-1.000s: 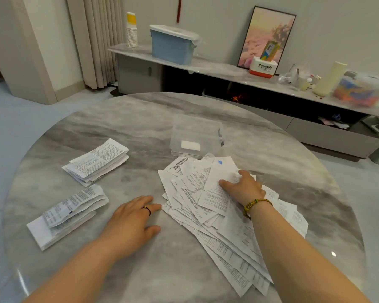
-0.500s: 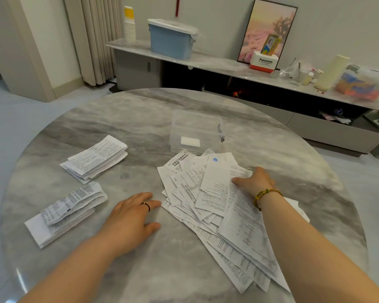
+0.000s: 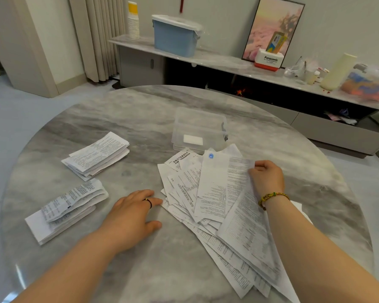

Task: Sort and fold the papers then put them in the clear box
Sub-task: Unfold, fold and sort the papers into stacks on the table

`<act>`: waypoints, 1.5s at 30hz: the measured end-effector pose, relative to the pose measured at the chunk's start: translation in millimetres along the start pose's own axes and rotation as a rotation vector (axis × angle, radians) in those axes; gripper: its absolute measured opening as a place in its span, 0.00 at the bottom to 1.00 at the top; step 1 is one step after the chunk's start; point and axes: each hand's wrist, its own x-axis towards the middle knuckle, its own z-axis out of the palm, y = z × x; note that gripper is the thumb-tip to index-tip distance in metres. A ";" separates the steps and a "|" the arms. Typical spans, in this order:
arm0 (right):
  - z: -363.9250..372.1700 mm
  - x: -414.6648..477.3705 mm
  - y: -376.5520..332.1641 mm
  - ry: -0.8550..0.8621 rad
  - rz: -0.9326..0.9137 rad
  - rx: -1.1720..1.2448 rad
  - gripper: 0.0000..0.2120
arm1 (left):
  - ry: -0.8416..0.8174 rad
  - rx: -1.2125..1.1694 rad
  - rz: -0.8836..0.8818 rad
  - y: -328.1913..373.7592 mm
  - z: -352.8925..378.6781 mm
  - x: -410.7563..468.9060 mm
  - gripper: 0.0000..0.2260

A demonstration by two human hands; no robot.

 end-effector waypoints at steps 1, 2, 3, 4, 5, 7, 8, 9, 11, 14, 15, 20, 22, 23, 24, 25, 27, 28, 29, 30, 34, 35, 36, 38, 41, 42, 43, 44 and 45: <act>-0.5 -1.1 -2.5 0.027 -0.021 0.045 0.07 | -0.004 0.002 -0.001 0.5 -0.6 0.0 0.24; -1.8 -3.2 -7.3 0.041 -0.044 0.093 0.05 | -0.009 0.005 -0.003 1.1 -1.2 0.1 0.24; -3.5 -4.5 -11.4 0.053 -0.064 0.140 0.04 | -0.018 0.007 -0.003 1.3 -1.9 -0.1 0.24; -6.1 -6.7 -17.4 0.065 -0.097 0.178 0.03 | -0.022 0.004 -0.003 1.8 -3.3 -0.3 0.24; -8.8 -9.3 -23.1 0.075 -0.137 0.193 0.04 | -0.027 -0.003 -0.005 1.5 -3.7 0.0 0.23; -15.8 -14.0 -34.9 0.097 -0.215 0.209 0.03 | -0.016 -0.042 -0.009 0.8 -4.8 0.1 0.22; -19.4 -16.5 -40.4 0.109 -0.250 0.226 0.04 | 0.002 -0.084 -0.011 0.6 -5.6 -0.7 0.21; -23.1 -18.8 -45.2 0.121 -0.282 0.245 0.05 | 0.026 -0.146 -0.016 0.9 -6.3 -1.7 0.20; -31.4 -26.9 -56.8 0.125 -0.334 0.324 0.05 | 0.093 -0.302 -0.032 2.8 -9.6 -5.1 0.18; -41.8 -43.9 -71.7 0.096 -0.383 0.453 0.10 | 0.186 -0.534 -0.050 10.3 -16.8 -9.9 0.19; -44.8 -50.8 -76.7 0.079 -0.377 0.499 0.11 | 0.211 -0.615 -0.044 13.5 -20.2 -11.8 0.20; -52.6 -85.7 -90.6 -0.168 -0.183 0.694 0.10 | 0.326 -1.022 -0.092 29.7 -43.5 -24.0 0.19; -52.1 -96.4 -88.1 -0.244 -0.135 0.672 0.11 | 0.270 -1.160 -0.087 28.6 -50.1 -31.0 0.17; -51.5 -100.7 -85.8 -0.263 -0.119 0.653 0.11 | 0.212 -1.196 -0.073 27.3 -52.4 -34.7 0.13; -50.3 -104.5 -83.5 -0.275 -0.106 0.636 0.11 | 0.157 -1.198 -0.066 26.5 -54.1 -38.6 0.10; -48.5 -107.3 -80.1 -0.285 -0.092 0.622 0.11 | 0.114 -1.177 -0.063 26.0 -55.0 -41.4 0.08; -45.4 -113.2 -74.5 -0.312 -0.053 0.608 0.11 | 0.069 -1.161 -0.078 26.4 -54.5 -44.4 0.10; -44.0 -115.8 -72.1 -0.333 -0.031 0.610 0.10 | 0.061 -1.173 -0.096 26.7 -54.0 -44.9 0.11; -43.0 -118.4 -69.4 -0.365 -0.012 0.613 0.09 | 0.058 -1.183 -0.113 26.5 -52.5 -44.8 0.11; -42.6 -121.7 -67.4 -0.413 0.003 0.607 0.07 | 0.058 -1.200 -0.131 26.9 -51.2 -44.2 0.11; -44.7 -135.0 -50.6 -0.678 0.044 0.531 0.07 | 0.082 -1.272 -0.176 30.0 -44.8 -38.6 0.10; -44.4 -139.4 -45.7 -0.733 0.035 0.512 0.08 | 0.080 -1.285 -0.180 31.4 -43.5 -37.8 0.10; -43.8 -143.8 -42.6 -0.761 0.022 0.500 0.08 | 0.073 -1.292 -0.181 32.9 -42.5 -37.5 0.10; -41.2 -147.5 -39.4 -0.742 0.006 0.527 0.08 | 0.053 -1.293 -0.182 35.3 -40.7 -37.4 0.10; -36.0 -144.4 -39.5 -0.740 -0.009 0.528 0.08 | 0.047 -1.295 -0.201 34.6 -38.0 -36.5 0.09; -35.2 -143.3 -39.4 -0.756 -0.008 0.512 0.08 | 0.048 -1.295 -0.205 33.7 -38.4 -36.6 0.08; -34.6 -142.0 -38.8 -0.776 -0.006 0.500 0.09 | 0.048 -1.295 -0.206 32.0 -38.9 -36.3 0.08; -34.6 -140.9 -38.1 -0.793 -0.001 0.491 0.09 | 0.044 -1.296 -0.204 30.1 -39.3 -35.9 0.08; -35.0 -139.1 -37.6 -0.807 0.006 0.489 0.10 | 0.041 -1.298 -0.203 27.6 -39.5 -35.3 0.08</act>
